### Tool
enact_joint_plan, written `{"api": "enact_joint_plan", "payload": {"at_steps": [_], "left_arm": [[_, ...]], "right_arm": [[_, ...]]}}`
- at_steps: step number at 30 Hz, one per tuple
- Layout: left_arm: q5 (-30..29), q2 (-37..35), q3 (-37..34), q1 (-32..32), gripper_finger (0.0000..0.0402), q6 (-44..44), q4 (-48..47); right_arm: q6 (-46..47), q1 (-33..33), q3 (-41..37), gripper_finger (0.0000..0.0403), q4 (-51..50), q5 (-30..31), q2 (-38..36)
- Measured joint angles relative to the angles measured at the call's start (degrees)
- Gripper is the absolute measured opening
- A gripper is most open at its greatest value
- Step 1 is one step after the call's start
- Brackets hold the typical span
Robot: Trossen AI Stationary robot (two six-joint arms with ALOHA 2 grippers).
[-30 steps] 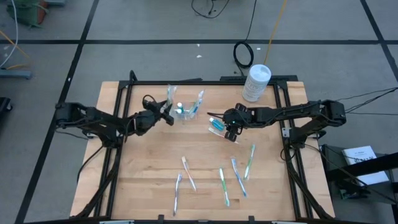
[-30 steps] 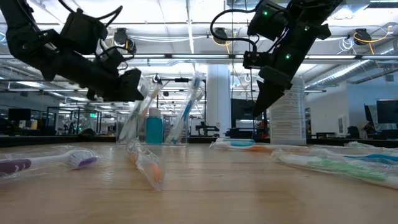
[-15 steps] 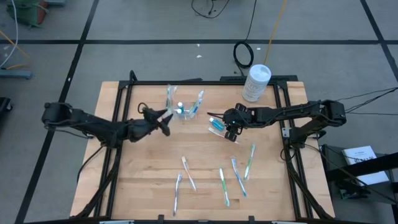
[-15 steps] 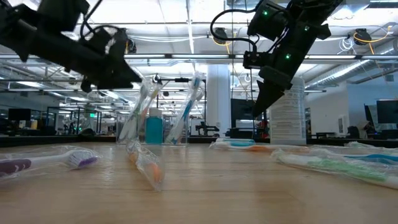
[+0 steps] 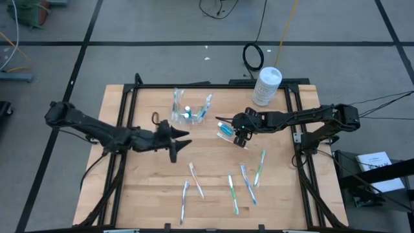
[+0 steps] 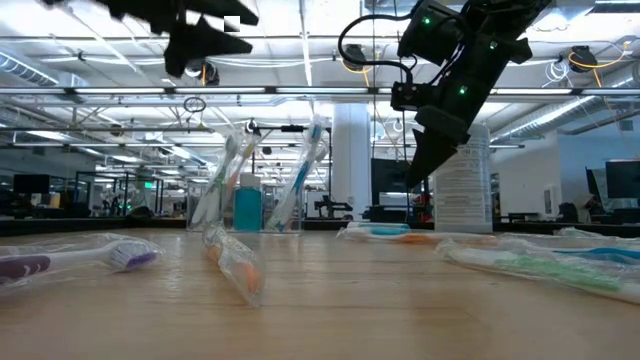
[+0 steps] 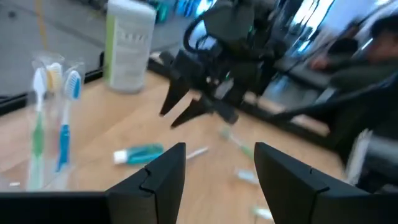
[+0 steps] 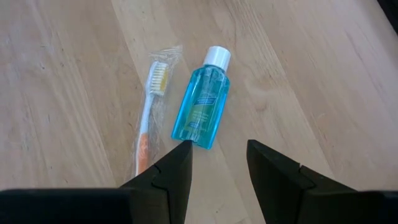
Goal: Pick & Place toothbrushing station
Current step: Put the purple toothbrush into the transparent organizer
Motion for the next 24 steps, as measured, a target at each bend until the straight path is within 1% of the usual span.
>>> {"api": "enact_joint_plan", "payload": {"at_steps": [3, 5, 8, 12, 16, 18, 20, 24], "left_arm": [[-1.61, 2.57, 9.06, -2.21, 0.0198, -4.26, -14.55], [-1.88, 5.17, 14.17, -4.12, 0.0198, -7.01, -20.53], [-1.82, 10.82, 19.95, -6.89, 0.0198, -9.17, -25.69], [-1.49, 18.57, 26.10, -9.42, 0.0198, -11.39, -29.11], [0.22, 24.80, 31.24, -10.19, 0.0198, -15.89, -34.98], [0.40, 27.27, 32.50, -10.16, 0.0198, -17.91, -37.09], [1.25, 28.84, 33.15, -9.94, 0.0198, -18.78, -37.73], [3.15, 30.27, 33.30, -9.22, 0.0198, -20.57, -37.86]], "right_arm": [[1.54, 0.00, 0.00, 0.0144, 0.00, 0.00, 0.00], [2.09, 0.02, 0.00, 0.0144, 0.00, 0.00, 0.00], [2.19, 0.02, 0.00, 0.0144, 0.00, 0.00, 0.00], [2.21, 0.00, 0.00, 0.0144, 0.00, 0.00, 0.00], [1.50, 0.02, 0.00, 0.0144, 0.09, 0.00, 0.00], [-0.83, 0.00, -0.03, 0.0144, 0.69, 0.06, 0.00], [-3.19, -0.26, -0.93, 0.0144, 4.45, 0.24, -0.02], [-3.97, -1.53, -6.80, 0.0144, 21.89, 0.01, -0.02]]}}
